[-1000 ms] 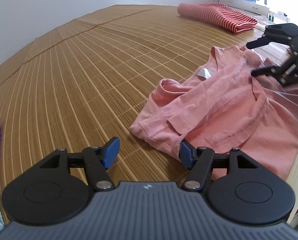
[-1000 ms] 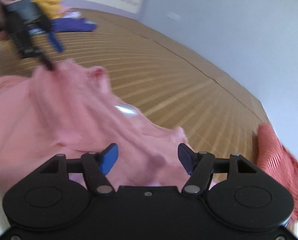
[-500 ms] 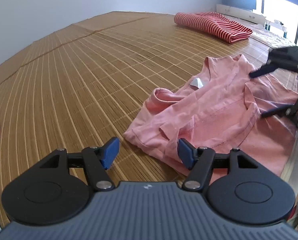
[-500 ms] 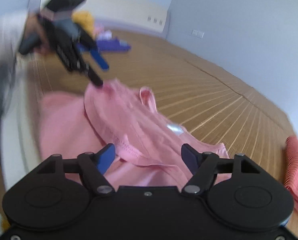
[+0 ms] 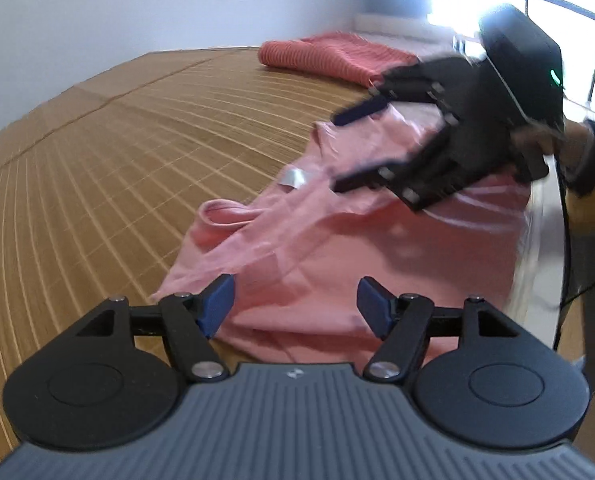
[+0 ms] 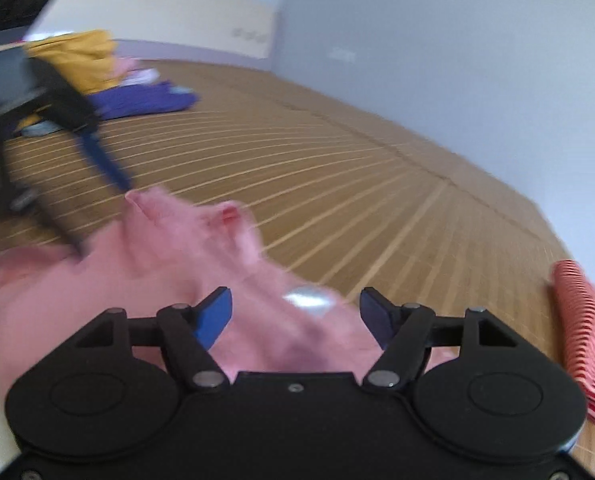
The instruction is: Fold clothes
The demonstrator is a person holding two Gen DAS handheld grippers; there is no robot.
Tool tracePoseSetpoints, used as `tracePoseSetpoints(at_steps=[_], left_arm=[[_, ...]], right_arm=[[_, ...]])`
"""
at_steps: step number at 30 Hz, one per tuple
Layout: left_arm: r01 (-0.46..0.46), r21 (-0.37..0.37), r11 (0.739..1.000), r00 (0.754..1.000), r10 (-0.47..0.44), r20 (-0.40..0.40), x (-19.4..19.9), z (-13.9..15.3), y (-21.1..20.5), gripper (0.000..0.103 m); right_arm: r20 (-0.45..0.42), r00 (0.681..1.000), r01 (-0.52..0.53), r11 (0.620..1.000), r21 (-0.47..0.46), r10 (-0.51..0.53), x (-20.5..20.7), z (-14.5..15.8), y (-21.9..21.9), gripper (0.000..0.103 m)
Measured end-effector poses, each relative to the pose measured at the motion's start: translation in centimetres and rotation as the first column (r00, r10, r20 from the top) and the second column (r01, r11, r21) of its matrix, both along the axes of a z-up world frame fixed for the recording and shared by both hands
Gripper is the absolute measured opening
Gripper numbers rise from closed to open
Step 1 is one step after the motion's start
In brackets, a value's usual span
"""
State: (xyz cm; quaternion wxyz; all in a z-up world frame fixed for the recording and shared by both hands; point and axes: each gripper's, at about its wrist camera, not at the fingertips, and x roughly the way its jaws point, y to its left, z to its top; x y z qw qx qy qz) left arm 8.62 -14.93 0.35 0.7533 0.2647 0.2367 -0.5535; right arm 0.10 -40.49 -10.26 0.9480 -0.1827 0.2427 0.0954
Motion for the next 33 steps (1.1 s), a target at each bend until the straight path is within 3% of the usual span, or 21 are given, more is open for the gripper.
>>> tracePoseSetpoints(at_steps=[3, 7, 10, 16, 17, 18, 19, 21, 23, 27, 31, 33], left_arm=[[-0.085, -0.004, 0.996, 0.995, 0.085, 0.06, 0.0, -0.4, -0.8, 0.073], [-0.16, -0.005, 0.987, 0.987, 0.16, 0.016, 1.5, -1.0, -0.3, 0.073], [-0.158, -0.028, 0.987, 0.987, 0.157, -0.039, 2.0, -1.3, 0.0, 0.073], [-0.16, -0.061, 0.985, 0.986, 0.156, -0.064, 1.7, -1.7, -0.3, 0.072], [-0.166, -0.067, 0.984, 0.983, 0.16, -0.09, 1.9, -1.9, -0.3, 0.066], [-0.173, -0.073, 0.982, 0.98, 0.164, -0.116, 2.0, -2.0, -0.2, 0.046], [-0.18, -0.08, 0.98, 0.975, 0.167, -0.144, 2.2, -2.2, -0.2, 0.037], [-0.192, -0.091, 0.977, 0.966, 0.172, -0.194, 2.5, -2.5, -0.1, 0.025], [-0.209, -0.091, 0.974, 0.963, 0.188, -0.194, 2.6, -2.5, 0.0, 0.017], [-0.258, -0.116, 0.959, 0.945, 0.226, -0.236, 2.8, -2.4, 0.4, 0.011], [-0.257, -0.156, 0.954, 0.953, 0.224, -0.201, 2.0, -1.8, 0.8, 0.01], [-0.25, -0.185, 0.95, 0.956, 0.212, -0.203, 1.8, -1.2, 1.2, 0.01]], right_arm=[[0.001, 1.0, 0.018, 1.0, 0.025, -0.018, -0.1, 0.3, -1.3, 0.072], [-0.018, 1.0, 0.026, 0.997, 0.078, -0.025, -1.9, 1.7, -4.3, 0.073], [-0.006, 0.996, 0.086, 0.987, 0.138, -0.086, -4.3, 2.6, -7.2, 0.073], [-0.033, 0.977, 0.214, 0.949, 0.232, -0.212, -7.6, 2.6, -11.7, 0.072], [-0.045, 0.976, 0.219, 0.943, 0.249, -0.215, -7.9, 2.5, -12.2, 0.068], [-0.062, 0.974, 0.227, 0.937, 0.266, -0.218, -8.2, 2.5, -12.6, 0.067], [-0.076, 0.972, 0.235, 0.93, 0.282, -0.222, -8.5, 2.4, -12.9, 0.063], [-0.088, 0.967, 0.256, 0.924, 0.285, -0.241, -8.9, 2.2, -13.3, 0.056], [-0.106, 0.96, 0.279, 0.92, 0.276, -0.26, -8.7, 1.8, -13.3, 0.041], [-0.144, 0.956, 0.288, 0.915, 0.282, -0.257, -8.8, 1.1, -13.3, 0.036], [-0.169, 0.949, 0.31, 0.894, 0.325, -0.268, -8.7, 0.5, -13.7, 0.036], [-0.191, 0.947, 0.313, 0.879, 0.359, -0.259, -8.5, 0.2, -14.0, 0.027]])
